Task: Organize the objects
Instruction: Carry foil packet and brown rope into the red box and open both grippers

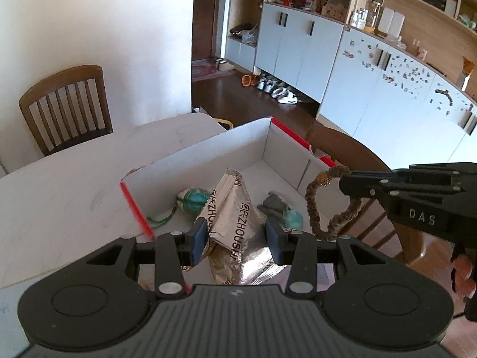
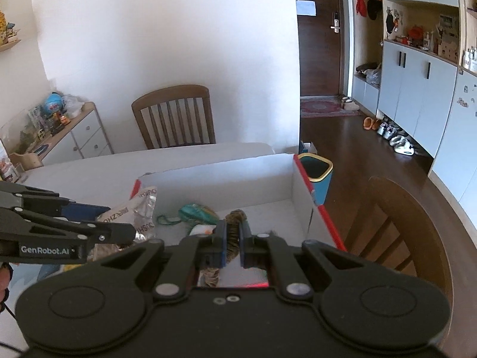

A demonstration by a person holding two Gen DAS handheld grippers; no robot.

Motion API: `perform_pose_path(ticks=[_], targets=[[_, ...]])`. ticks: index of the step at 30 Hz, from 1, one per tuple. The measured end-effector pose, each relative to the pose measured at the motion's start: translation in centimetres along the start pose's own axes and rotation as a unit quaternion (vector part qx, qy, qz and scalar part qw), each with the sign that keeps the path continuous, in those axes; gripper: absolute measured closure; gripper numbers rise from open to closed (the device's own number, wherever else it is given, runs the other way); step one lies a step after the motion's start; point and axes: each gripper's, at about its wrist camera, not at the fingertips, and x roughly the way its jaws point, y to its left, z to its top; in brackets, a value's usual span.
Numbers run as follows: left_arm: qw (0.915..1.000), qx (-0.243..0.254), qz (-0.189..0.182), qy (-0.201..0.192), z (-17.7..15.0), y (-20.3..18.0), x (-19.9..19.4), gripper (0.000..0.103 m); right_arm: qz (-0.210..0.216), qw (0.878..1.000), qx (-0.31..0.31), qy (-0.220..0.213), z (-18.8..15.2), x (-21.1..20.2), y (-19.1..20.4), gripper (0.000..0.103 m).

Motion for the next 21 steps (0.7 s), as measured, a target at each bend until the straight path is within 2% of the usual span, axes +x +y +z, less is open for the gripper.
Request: perform_pose_path(ticks=[5, 13, 21], targets=[[0.9997, 0.004, 0.024, 0.005, 1.2, -0.9, 2.7, 0.062, 0.004, 1.0, 0.006, 0.014, 0.0, 2.3, -1.5, 0.097], [0.9982, -0.025, 0.046, 0.029, 2.8, -1.0, 7.6, 0.062, 0.023, 0.999, 0.021, 0.042, -0.6, 5.5, -2.8, 0.097], [0.9972, -0.018, 0.057, 0.046, 3.6, -1.6, 11.1, 0.062, 0.026, 0.995, 0.008, 0.097, -1.7, 8.6, -3.2, 0.097]])
